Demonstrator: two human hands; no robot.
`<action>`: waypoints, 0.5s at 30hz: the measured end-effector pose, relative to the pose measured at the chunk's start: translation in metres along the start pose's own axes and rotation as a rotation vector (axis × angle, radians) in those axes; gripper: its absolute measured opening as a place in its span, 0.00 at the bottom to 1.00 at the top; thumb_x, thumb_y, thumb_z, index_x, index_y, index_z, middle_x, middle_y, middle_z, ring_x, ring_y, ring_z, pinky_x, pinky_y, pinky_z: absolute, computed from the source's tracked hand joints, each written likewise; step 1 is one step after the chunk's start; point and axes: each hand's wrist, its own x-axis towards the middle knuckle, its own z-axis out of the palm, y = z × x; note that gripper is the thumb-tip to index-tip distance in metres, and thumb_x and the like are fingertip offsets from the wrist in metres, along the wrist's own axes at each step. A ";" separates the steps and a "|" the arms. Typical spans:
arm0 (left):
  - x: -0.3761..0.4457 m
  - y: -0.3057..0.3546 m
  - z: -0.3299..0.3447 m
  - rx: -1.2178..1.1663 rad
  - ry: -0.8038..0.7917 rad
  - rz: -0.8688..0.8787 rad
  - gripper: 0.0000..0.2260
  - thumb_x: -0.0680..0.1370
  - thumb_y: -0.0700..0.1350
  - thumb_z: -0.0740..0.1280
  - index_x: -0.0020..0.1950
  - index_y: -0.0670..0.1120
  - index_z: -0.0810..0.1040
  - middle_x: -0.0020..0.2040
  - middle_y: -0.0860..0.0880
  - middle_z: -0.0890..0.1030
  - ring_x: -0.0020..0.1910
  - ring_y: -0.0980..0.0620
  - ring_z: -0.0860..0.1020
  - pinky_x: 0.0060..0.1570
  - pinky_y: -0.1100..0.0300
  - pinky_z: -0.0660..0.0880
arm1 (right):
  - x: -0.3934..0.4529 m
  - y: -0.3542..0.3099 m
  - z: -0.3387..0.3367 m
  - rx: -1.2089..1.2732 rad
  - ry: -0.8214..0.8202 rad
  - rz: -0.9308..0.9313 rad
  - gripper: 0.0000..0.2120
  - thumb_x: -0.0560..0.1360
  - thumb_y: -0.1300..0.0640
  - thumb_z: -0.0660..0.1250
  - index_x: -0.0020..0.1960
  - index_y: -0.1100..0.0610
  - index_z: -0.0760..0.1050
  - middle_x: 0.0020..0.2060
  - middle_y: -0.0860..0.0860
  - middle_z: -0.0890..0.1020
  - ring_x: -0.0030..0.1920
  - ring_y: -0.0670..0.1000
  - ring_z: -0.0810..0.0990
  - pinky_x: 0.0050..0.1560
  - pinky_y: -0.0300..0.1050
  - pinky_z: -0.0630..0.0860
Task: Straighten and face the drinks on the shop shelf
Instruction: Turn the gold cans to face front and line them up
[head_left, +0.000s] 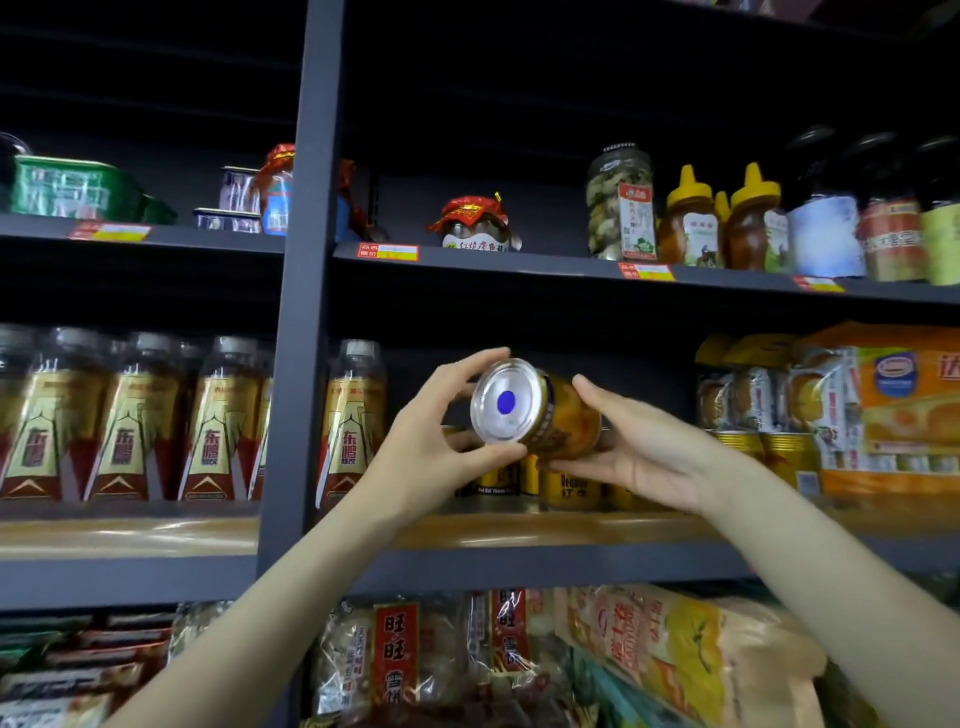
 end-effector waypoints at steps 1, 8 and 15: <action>0.001 0.002 0.001 -0.016 -0.009 0.026 0.33 0.70 0.37 0.73 0.67 0.58 0.64 0.63 0.61 0.71 0.62 0.65 0.70 0.51 0.70 0.74 | 0.001 0.004 0.001 0.084 -0.016 0.020 0.24 0.69 0.51 0.69 0.62 0.60 0.72 0.57 0.65 0.78 0.52 0.63 0.82 0.44 0.53 0.82; -0.003 0.002 0.000 -0.415 -0.049 -0.299 0.28 0.70 0.44 0.71 0.66 0.57 0.65 0.61 0.50 0.77 0.55 0.56 0.80 0.51 0.64 0.77 | 0.008 0.011 0.002 0.202 0.068 -0.265 0.27 0.66 0.58 0.70 0.63 0.64 0.72 0.58 0.62 0.79 0.55 0.59 0.81 0.46 0.50 0.82; -0.003 -0.001 0.003 -0.695 0.080 -0.427 0.23 0.68 0.43 0.70 0.62 0.49 0.72 0.57 0.45 0.79 0.50 0.46 0.82 0.46 0.56 0.80 | 0.001 0.010 0.003 -0.167 0.039 -0.424 0.23 0.63 0.60 0.72 0.56 0.56 0.72 0.54 0.52 0.80 0.53 0.49 0.81 0.48 0.43 0.80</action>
